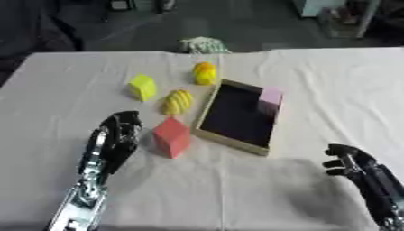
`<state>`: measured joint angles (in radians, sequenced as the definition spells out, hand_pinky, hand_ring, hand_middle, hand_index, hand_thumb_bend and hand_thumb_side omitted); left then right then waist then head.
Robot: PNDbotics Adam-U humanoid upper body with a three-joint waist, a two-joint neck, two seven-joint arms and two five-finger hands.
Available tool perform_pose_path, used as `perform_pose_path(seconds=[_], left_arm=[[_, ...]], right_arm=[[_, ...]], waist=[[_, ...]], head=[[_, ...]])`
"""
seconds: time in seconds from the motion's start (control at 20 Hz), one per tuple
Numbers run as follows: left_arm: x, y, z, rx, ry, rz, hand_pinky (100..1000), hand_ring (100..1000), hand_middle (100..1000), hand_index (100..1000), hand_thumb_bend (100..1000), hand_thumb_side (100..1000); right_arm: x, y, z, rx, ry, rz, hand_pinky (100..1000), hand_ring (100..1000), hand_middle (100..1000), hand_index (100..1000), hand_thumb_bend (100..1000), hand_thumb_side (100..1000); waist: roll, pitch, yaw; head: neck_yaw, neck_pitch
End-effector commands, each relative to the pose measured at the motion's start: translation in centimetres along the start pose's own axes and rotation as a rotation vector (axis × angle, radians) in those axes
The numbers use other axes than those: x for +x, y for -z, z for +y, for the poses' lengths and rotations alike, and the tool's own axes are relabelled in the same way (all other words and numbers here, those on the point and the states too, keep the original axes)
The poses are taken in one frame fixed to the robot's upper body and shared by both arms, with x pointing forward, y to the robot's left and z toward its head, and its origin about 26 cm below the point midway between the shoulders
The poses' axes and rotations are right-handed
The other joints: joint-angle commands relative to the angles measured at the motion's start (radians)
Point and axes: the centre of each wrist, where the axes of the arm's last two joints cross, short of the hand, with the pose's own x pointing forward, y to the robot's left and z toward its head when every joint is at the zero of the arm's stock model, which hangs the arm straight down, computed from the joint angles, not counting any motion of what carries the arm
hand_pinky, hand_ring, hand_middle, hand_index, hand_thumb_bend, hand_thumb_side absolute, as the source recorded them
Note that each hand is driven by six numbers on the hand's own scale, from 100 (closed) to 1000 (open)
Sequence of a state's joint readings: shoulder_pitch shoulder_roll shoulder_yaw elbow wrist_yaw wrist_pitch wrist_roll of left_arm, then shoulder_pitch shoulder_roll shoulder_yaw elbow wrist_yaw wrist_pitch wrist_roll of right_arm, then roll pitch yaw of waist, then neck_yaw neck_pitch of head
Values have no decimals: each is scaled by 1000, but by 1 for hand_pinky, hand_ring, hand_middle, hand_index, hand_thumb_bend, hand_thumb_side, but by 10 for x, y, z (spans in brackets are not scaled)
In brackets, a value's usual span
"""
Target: Pick up objects on the table and place them in the box.
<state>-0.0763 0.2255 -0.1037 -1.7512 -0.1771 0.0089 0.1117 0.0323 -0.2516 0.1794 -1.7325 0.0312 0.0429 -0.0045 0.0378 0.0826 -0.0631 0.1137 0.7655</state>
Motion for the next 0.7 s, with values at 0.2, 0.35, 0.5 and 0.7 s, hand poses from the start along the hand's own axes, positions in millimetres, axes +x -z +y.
perform_pose_path(seconds=[0.2, 0.35, 0.5, 0.7], left_arm=[[46, 15, 46, -189, 295, -172, 786, 688, 660, 791, 144, 530], [64, 20, 61, -352, 476, -216, 796, 715, 705, 834, 184, 502], [81, 27, 73, -578, 681, -221, 804, 738, 741, 866, 236, 482], [96, 41, 78, -824, 897, -191, 811, 759, 767, 890, 283, 408]], right_arm=[[7, 1, -6, -2, -22, -27, 657, 671, 710, 779, 100, 727], [7, 1, -7, -1, -26, -27, 657, 671, 710, 779, 100, 728], [7, 1, -7, 6, -30, -27, 657, 671, 710, 779, 100, 729], [6, 1, -7, 14, -34, -26, 657, 671, 710, 779, 100, 728]], waist=[[3, -11, -5], [8, -12, -10], [13, -13, -15], [17, -16, -24]], head=[[0, 4], [1, 4], [2, 4], [4, 4]])
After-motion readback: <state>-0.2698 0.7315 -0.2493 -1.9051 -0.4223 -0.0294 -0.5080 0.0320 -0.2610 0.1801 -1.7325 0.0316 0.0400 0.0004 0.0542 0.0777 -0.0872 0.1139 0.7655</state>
